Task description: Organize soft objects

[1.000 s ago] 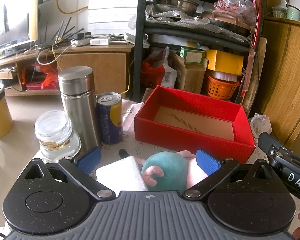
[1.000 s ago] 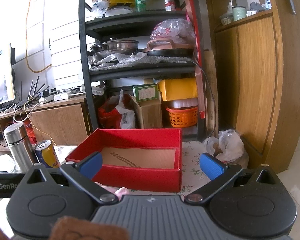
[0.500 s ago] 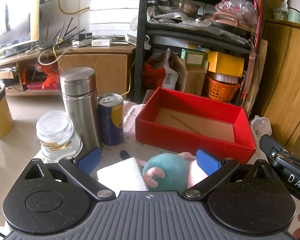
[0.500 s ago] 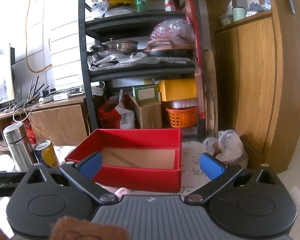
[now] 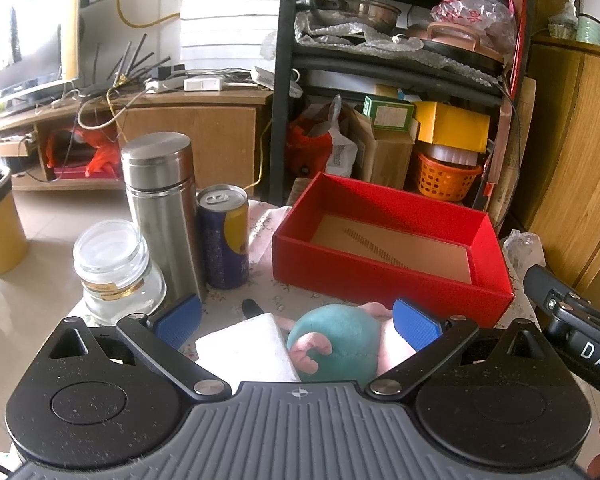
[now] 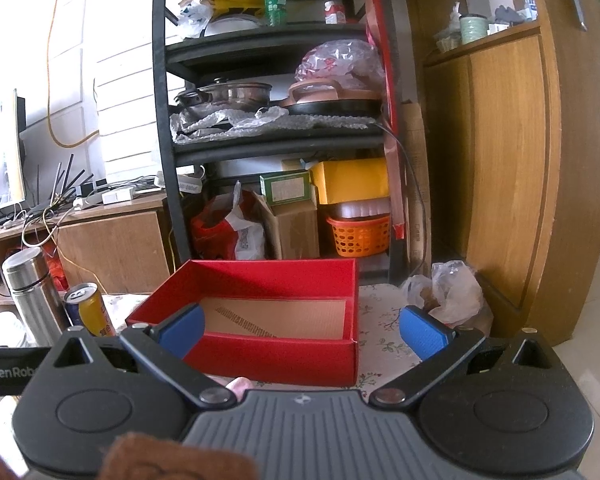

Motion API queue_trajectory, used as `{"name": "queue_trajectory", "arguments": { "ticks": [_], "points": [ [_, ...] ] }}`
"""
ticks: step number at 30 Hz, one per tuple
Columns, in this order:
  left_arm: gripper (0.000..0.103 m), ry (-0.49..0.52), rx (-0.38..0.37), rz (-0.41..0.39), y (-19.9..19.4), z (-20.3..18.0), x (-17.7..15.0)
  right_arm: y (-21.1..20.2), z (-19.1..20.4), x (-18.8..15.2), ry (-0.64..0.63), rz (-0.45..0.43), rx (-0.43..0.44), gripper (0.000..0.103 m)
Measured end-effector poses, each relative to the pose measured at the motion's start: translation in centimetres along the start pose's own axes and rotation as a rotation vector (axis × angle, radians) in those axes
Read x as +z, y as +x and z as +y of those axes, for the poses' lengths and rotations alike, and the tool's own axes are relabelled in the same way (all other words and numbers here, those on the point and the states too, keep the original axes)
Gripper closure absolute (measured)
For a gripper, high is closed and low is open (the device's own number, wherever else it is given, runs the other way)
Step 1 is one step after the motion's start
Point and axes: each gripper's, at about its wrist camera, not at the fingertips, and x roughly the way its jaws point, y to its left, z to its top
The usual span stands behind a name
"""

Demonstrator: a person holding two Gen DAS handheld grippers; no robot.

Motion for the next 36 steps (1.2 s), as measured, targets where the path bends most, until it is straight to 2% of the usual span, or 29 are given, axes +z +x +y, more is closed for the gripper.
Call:
{"name": "queue_trajectory", "arguments": {
  "ticks": [29,36],
  "points": [
    [0.006,0.002,0.003,-0.001,-0.1,-0.1,0.0,0.0,0.0,0.1,0.004,-0.001,-0.005,0.024],
    [0.006,-0.015,0.008,-0.002,-1.6,1.6,0.0,-0.3,-0.6,-0.1,0.031,0.033,0.017,0.024]
  ]
}}
